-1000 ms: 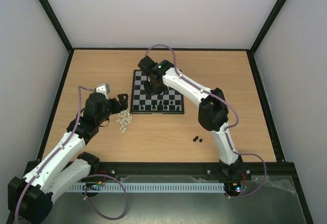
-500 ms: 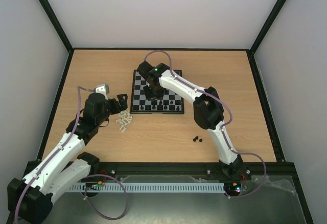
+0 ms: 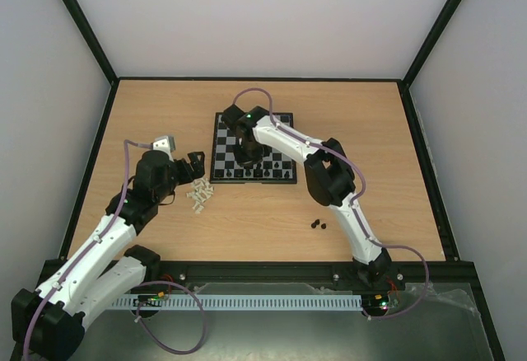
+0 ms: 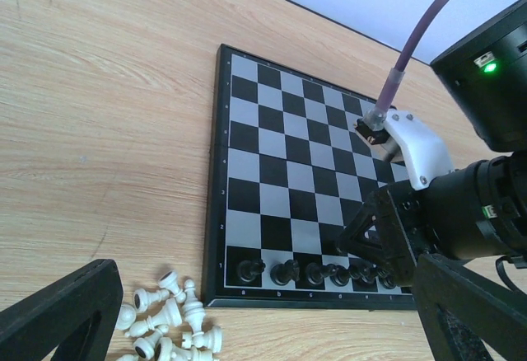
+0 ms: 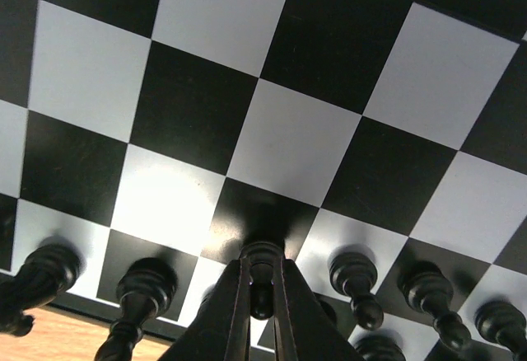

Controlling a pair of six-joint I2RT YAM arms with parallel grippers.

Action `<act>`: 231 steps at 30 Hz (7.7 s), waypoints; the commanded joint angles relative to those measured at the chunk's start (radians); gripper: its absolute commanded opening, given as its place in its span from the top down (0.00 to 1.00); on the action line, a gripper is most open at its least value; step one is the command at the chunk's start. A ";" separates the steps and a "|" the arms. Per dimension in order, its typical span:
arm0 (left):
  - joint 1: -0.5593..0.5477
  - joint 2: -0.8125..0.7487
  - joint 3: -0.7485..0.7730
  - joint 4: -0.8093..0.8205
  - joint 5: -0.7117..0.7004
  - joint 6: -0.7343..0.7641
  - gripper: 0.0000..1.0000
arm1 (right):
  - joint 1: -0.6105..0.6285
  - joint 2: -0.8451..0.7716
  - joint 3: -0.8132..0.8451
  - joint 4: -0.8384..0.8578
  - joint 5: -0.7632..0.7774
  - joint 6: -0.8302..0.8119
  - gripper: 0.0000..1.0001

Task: Set up the chess pieces on the board
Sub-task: Place the chess piece on the chessboard, then pick up the chess piece at the center of the board, then place the chess piece on the chessboard, then pick up the chess piece at the center of the board.

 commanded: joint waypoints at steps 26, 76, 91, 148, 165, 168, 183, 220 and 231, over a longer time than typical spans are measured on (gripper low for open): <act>0.006 0.000 0.007 -0.004 -0.001 0.009 0.00 | -0.028 -0.237 -0.054 0.048 0.092 0.030 0.33; 0.006 0.025 -0.056 0.114 0.124 0.001 0.01 | 0.100 -0.924 -1.326 0.248 0.059 0.454 0.73; 0.006 0.034 -0.059 0.121 0.124 0.002 0.01 | 0.061 -0.883 -1.302 0.247 0.104 0.412 0.71; 0.015 -0.012 -0.048 0.046 0.049 0.001 0.01 | 0.036 0.018 0.128 -0.079 -0.060 -0.001 0.98; 0.015 -0.020 -0.054 0.041 0.044 0.002 0.01 | 0.013 0.108 0.175 -0.065 -0.075 -0.006 0.98; 0.015 -0.020 -0.055 0.042 0.044 0.001 0.00 | 0.011 0.109 0.176 -0.060 -0.076 -0.006 0.98; 0.015 -0.025 -0.055 0.040 0.038 0.003 0.00 | 0.011 0.117 0.179 -0.055 -0.102 -0.014 0.97; 0.016 0.010 -0.046 0.103 0.079 0.004 0.01 | 0.010 -0.813 -0.713 0.077 0.075 0.187 0.07; 0.013 0.040 -0.068 0.160 0.158 0.000 0.00 | 0.008 -1.088 -1.229 0.129 0.098 0.425 0.42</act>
